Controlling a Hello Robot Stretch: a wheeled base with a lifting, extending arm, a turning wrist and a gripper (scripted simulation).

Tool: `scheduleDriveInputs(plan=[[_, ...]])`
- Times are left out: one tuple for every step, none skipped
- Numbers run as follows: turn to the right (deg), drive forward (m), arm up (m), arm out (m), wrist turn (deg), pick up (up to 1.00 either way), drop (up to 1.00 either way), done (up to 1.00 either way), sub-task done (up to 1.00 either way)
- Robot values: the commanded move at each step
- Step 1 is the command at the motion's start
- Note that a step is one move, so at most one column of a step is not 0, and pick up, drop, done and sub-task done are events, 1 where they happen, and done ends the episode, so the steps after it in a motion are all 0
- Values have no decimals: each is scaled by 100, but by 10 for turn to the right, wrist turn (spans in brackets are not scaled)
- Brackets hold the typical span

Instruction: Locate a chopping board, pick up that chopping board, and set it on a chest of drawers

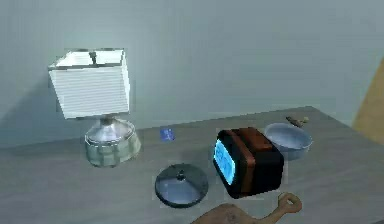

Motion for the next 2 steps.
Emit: scheduleDriveInputs(plan=[[450,0,0,0,0,0,0,0,0],[240,0,0,0,0,0,0,0,0]])
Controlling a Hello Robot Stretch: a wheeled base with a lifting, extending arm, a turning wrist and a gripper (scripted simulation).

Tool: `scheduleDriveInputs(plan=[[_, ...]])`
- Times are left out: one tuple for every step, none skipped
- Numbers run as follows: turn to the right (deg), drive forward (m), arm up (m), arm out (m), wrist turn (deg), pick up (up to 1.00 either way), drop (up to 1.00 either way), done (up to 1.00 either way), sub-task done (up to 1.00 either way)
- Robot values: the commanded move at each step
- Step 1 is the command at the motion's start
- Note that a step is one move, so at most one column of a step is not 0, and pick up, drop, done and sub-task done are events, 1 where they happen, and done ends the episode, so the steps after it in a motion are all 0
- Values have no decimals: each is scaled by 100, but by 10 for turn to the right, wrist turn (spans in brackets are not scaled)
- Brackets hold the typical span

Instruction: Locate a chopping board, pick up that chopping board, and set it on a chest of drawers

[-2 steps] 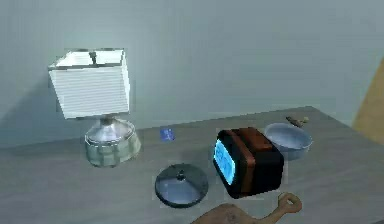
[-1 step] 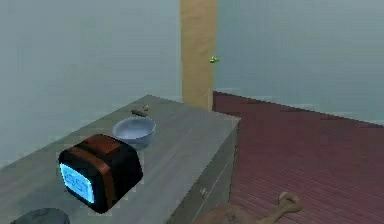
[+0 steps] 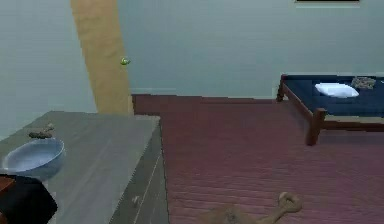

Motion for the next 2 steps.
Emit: scheduleDriveInputs(plan=[[-450,0,0,0,0,0,0,0,0],[-450,0,0,0,0,0,0,0,0]])
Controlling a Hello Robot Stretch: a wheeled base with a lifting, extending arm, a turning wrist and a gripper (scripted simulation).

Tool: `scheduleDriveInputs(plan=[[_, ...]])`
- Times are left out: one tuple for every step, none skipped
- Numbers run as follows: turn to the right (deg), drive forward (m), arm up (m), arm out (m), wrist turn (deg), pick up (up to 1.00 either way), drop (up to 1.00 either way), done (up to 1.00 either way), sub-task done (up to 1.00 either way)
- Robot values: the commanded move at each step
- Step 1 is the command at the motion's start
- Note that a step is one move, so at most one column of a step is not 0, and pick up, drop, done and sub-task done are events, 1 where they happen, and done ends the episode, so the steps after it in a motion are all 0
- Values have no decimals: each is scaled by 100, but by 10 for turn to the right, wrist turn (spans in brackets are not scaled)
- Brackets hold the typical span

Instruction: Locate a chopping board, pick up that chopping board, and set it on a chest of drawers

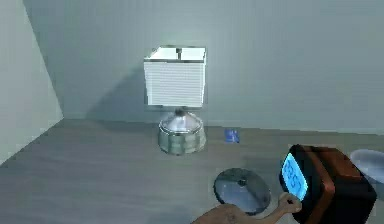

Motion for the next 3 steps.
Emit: scheduleDriveInputs(plan=[[-450,0,0,0,0,0,0,0,0],[-120,0,0,0,0,0,0,0,0],[0,0,0,16,0,0,0,0,0]])
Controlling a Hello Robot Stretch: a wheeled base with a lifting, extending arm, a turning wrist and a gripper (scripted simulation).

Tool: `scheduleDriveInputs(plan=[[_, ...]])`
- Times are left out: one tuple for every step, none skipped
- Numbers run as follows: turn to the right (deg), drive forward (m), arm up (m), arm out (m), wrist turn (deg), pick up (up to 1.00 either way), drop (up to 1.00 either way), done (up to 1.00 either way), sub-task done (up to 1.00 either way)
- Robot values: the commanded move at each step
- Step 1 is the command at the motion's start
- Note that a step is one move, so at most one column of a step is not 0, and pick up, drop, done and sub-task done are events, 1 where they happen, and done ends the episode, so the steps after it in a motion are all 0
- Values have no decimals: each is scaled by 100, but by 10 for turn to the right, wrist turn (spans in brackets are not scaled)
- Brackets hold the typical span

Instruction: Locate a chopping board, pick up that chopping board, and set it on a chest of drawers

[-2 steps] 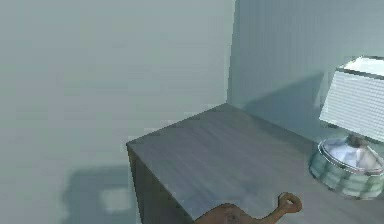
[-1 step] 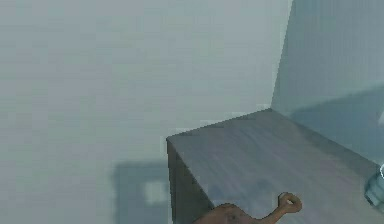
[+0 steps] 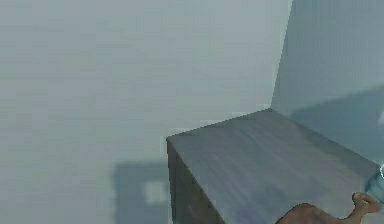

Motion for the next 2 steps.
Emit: scheduleDriveInputs(plan=[[0,0,0,0,450,0,0,0,0],[0,0,0,0,450,0,0,0,0]])
